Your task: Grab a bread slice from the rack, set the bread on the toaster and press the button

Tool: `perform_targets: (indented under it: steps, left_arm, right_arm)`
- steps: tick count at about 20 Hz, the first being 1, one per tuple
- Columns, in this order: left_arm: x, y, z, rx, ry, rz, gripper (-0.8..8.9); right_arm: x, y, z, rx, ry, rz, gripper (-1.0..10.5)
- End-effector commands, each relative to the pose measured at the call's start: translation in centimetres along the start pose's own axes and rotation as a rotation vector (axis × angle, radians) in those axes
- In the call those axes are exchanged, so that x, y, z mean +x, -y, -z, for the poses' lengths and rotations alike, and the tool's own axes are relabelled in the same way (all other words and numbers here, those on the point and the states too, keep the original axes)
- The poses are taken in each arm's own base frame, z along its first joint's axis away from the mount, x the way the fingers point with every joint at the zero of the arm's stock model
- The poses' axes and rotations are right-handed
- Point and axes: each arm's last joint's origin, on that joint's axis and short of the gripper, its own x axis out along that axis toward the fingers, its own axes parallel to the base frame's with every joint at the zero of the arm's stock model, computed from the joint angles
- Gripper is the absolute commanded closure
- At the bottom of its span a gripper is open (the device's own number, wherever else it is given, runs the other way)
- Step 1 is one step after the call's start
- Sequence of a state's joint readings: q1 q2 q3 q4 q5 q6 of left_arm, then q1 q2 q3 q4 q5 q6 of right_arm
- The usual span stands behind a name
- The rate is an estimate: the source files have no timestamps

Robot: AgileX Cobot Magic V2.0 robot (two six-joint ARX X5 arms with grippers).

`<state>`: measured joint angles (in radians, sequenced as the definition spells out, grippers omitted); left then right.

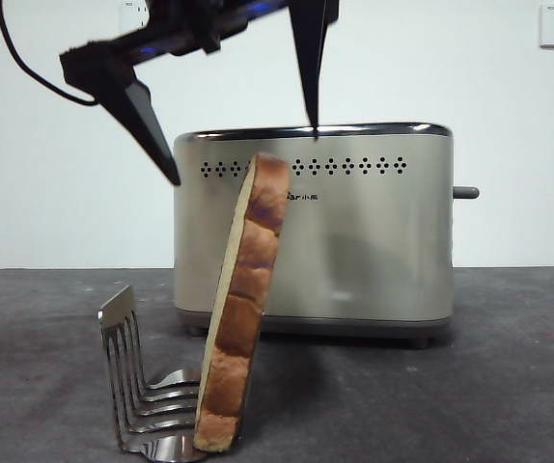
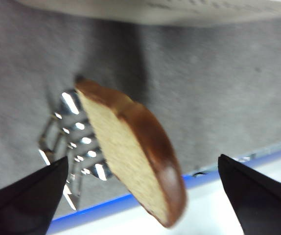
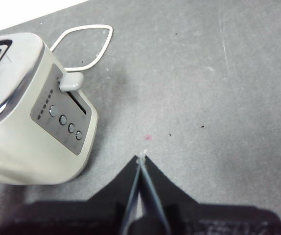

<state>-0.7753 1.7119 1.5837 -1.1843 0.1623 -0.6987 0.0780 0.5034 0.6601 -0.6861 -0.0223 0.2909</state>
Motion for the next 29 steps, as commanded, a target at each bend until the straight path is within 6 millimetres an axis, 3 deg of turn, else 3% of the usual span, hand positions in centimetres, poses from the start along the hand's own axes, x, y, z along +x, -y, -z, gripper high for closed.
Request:
perform_targets:
  steps: [1,6,9,12,17,19,22,29]
  left_arm:
    - [1.3,0.1,-0.1,0.047,-0.025,-0.052,3.12]
    - [2.0,0.6,-0.1,0.104,0.005,-0.087,3.16]
    - [2.1,0.3,0.3,0.118,-0.045,-0.124,4.46]
    - [2.1,0.2,0.2,0.116,-0.037,-0.132,4.83]
    - [2.1,0.0,-0.1,0.107,-0.037,-0.134,6.51]
    - [2.0,-0.1,0.0,0.106,-0.043,-0.138,6.74]
    - [2.0,-0.2,0.1,0.108,-0.051,-0.145,8.07]
    - [0.9,-0.7,0.4,0.112,-0.052,-0.157,8.22]
  right_arm:
    - [-0.1,0.0,-0.2,-0.009,0.011,0.001,9.5]
    - [-0.1,0.0,-0.2,-0.009,0.012,0.001,9.5]
    - [-0.1,0.0,-0.2,-0.009,0.012,0.001,9.5]
    - [-0.1,0.0,-0.2,-0.009,0.012,0.001,9.5]
    - [-0.1,0.0,-0.1,-0.009,0.004,0.003,9.5]
    - [-0.1,0.0,0.1,-0.008,-0.011,0.008,9.5]
    - [-0.1,0.2,0.2,-0.009,-0.023,0.039,9.5]
    - [-0.2,0.3,0.4,-0.013,-0.034,0.061,9.5]
